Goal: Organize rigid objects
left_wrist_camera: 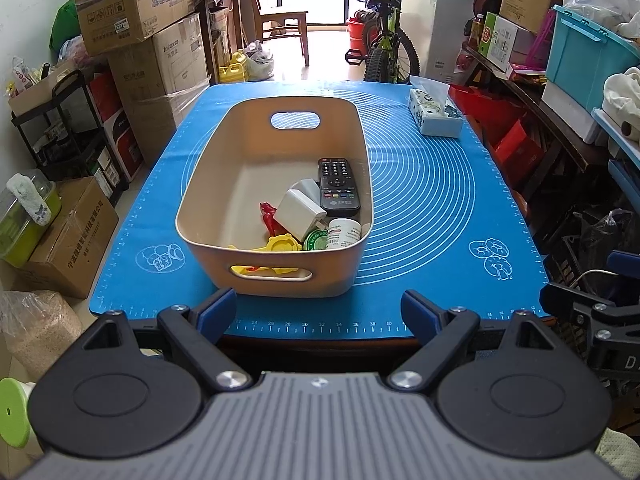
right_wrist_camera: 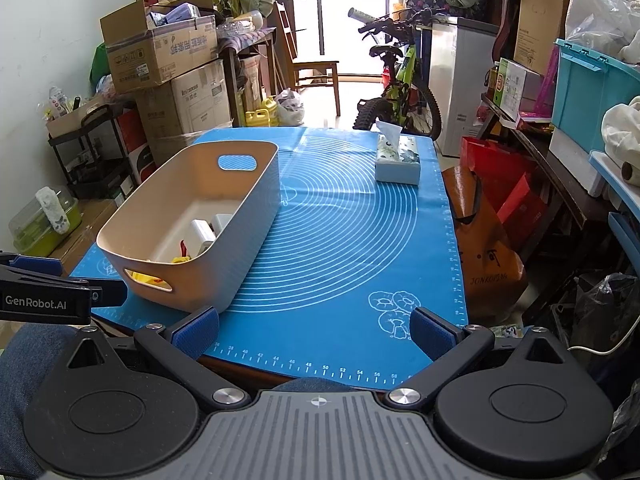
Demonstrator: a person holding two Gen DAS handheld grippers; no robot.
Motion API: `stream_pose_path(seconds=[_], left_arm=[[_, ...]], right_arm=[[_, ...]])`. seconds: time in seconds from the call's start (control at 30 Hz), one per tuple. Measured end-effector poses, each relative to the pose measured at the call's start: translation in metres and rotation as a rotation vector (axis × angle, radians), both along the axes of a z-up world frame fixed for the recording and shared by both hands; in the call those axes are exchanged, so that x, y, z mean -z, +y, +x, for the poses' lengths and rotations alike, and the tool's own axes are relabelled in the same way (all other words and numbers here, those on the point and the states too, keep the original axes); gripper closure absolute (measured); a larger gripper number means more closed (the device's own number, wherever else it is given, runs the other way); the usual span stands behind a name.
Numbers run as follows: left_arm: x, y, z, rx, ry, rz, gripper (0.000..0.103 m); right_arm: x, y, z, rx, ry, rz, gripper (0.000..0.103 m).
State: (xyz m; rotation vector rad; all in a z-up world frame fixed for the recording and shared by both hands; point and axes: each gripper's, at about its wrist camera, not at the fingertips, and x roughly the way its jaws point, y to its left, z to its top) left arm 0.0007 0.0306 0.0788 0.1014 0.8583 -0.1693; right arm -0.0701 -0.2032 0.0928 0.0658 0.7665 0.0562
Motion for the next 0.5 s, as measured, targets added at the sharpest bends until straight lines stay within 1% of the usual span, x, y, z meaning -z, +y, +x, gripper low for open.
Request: stream_pose_path(seconds=[0.5], left_arm=[[-0.0001,-0.0004,0.0002,0.003,-0.004,-0.001,0.014]], right_arm=[[0.0019,0.0004,0.0007,-0.003,0.004,0.001,0.002]])
